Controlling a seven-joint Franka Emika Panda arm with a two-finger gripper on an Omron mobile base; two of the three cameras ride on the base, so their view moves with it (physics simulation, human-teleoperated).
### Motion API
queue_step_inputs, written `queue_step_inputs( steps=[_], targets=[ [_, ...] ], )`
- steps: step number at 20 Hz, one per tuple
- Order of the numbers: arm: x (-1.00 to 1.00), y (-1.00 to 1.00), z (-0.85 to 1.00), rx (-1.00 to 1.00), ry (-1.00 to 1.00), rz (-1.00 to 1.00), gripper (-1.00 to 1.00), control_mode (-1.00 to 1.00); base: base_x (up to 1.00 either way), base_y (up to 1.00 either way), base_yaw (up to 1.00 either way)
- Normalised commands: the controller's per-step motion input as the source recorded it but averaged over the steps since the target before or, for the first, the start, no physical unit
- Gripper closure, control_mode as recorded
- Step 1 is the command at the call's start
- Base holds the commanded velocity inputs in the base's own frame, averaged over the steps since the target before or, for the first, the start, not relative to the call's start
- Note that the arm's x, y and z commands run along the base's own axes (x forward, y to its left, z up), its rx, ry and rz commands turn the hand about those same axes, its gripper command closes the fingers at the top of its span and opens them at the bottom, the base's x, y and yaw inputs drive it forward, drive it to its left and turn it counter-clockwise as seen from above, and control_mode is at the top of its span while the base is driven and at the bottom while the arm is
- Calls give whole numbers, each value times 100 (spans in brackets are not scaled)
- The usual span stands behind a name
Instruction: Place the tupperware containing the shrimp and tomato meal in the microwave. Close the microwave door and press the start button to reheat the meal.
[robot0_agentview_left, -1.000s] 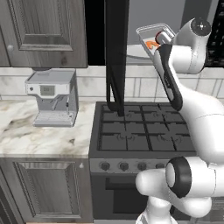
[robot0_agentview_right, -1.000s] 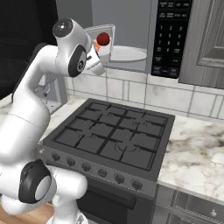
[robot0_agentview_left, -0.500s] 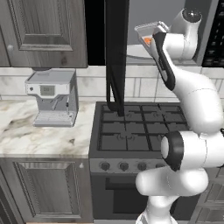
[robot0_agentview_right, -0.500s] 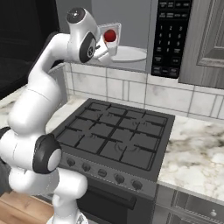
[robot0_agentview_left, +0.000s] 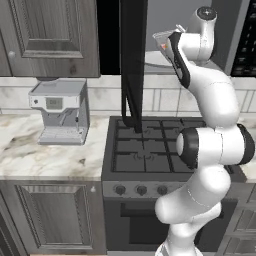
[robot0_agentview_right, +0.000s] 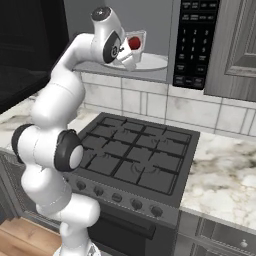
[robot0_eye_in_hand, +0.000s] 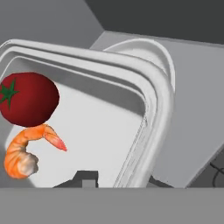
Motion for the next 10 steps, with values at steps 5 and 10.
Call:
queue_step_inputs(
  steps=[5, 10],
  targets=[
    [35, 0, -50, 0, -4, -6, -100, -100, 0, 0, 0],
    [2, -4, -21, 0, -17, -9, -100, -100, 0, 0, 0]
  ],
)
